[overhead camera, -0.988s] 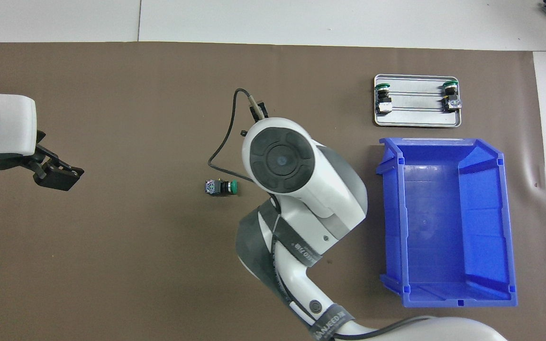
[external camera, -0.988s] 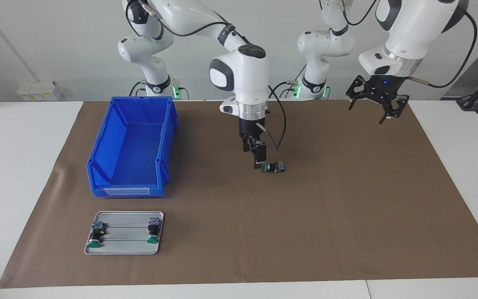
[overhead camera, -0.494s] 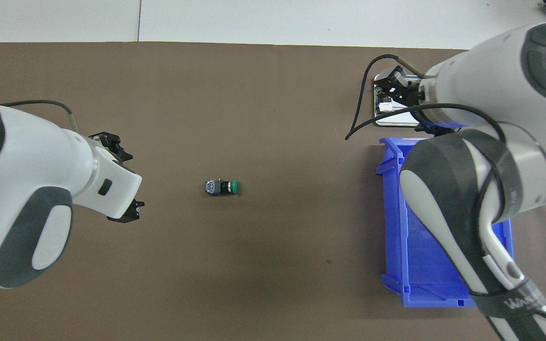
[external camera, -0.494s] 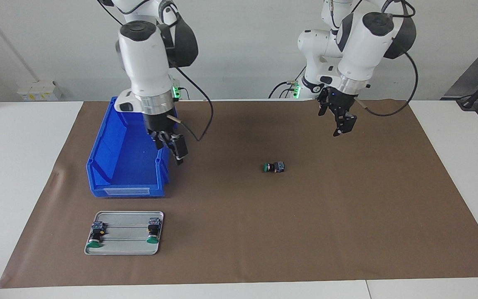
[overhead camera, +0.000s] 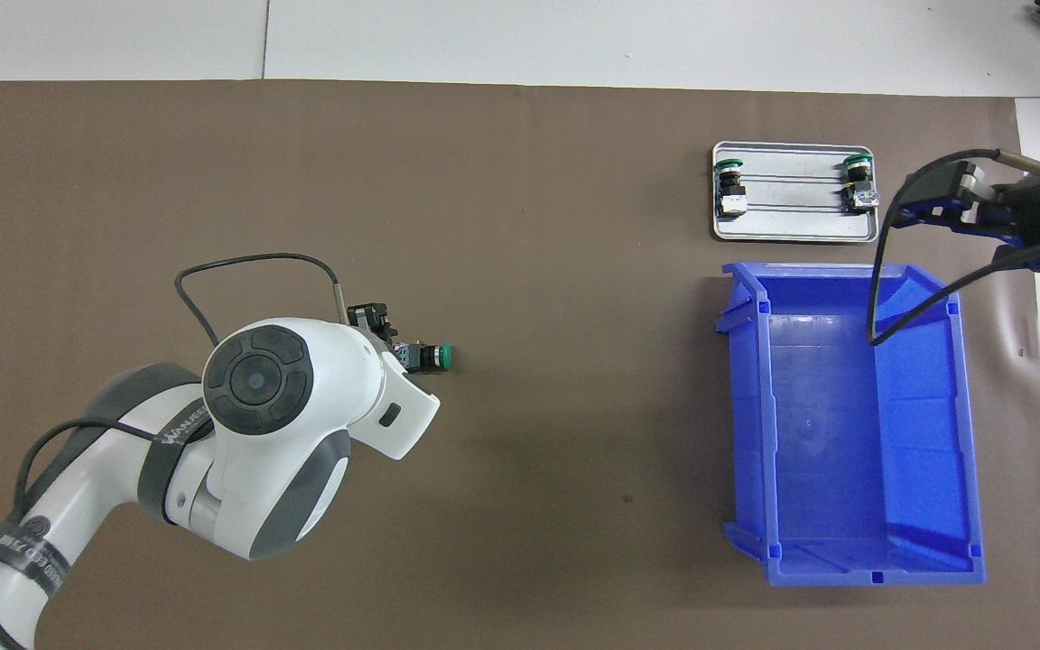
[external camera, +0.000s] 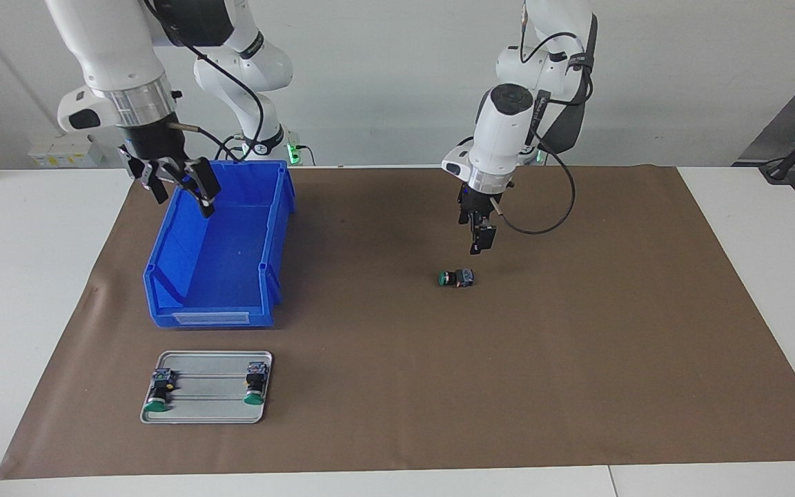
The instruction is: Place and press button with both arms
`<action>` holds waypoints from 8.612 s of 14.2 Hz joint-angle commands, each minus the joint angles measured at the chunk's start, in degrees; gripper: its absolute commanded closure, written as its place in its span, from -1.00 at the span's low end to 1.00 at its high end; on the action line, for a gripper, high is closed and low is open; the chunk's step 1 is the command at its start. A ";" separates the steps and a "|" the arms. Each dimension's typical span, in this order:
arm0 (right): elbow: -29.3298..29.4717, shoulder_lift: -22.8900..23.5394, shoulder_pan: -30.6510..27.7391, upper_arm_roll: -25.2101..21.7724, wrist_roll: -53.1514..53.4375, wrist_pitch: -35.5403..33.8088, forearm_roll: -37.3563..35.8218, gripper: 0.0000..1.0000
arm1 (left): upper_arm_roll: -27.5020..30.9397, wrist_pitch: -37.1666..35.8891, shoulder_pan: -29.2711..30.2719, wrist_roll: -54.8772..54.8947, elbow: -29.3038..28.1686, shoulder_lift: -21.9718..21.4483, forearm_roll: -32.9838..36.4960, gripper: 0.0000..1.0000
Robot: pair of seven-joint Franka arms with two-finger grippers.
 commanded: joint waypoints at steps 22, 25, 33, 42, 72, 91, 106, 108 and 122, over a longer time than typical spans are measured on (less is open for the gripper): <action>-3.61 -1.75 -3.12 0.95 -11.42 -5.42 1.01 -1.00 | 1.45 2.86 -5.10 -2.43 11.42 19.69 0.25 -0.71; -3.61 -1.84 -3.12 0.95 -11.43 -5.42 1.10 -1.00 | 1.45 1.01 -5.01 -2.33 11.42 19.51 0.25 -0.68; -3.61 -1.84 -3.12 0.95 -11.25 -6.03 1.36 -1.00 | 1.63 -2.06 -4.66 -2.16 12.38 19.42 1.48 -0.22; -3.70 -1.84 -3.12 0.95 -10.72 -5.95 1.63 -1.00 | 1.54 -4.27 -0.46 -1.20 15.99 15.91 1.58 1.00; -6.60 -3.42 -3.12 0.95 -10.99 -5.24 1.63 -1.00 | 1.63 -24.12 28.38 86.51 -16.43 7.73 -93.17 1.00; -6.86 -3.51 -3.12 0.95 -10.90 -5.24 1.63 -1.00 | 2.33 -26.41 29.97 87.41 -19.26 6.68 -93.09 -0.29; -6.86 -3.51 -3.12 0.95 -11.16 -5.15 1.63 -1.00 | 2.24 -27.91 37.44 45.80 -4.68 1.50 -59.36 -0.27; -6.86 -3.51 -3.12 0.95 -11.25 -5.07 1.10 -1.00 | 1.81 -28.09 36.83 34.72 -1.25 0.09 -54.00 -0.19; 2.46 -0.61 -3.47 0.95 -12.13 -11.04 0.57 -1.00 | 1.45 -16.07 13.04 -42.35 8.18 -0.53 -12.53 1.00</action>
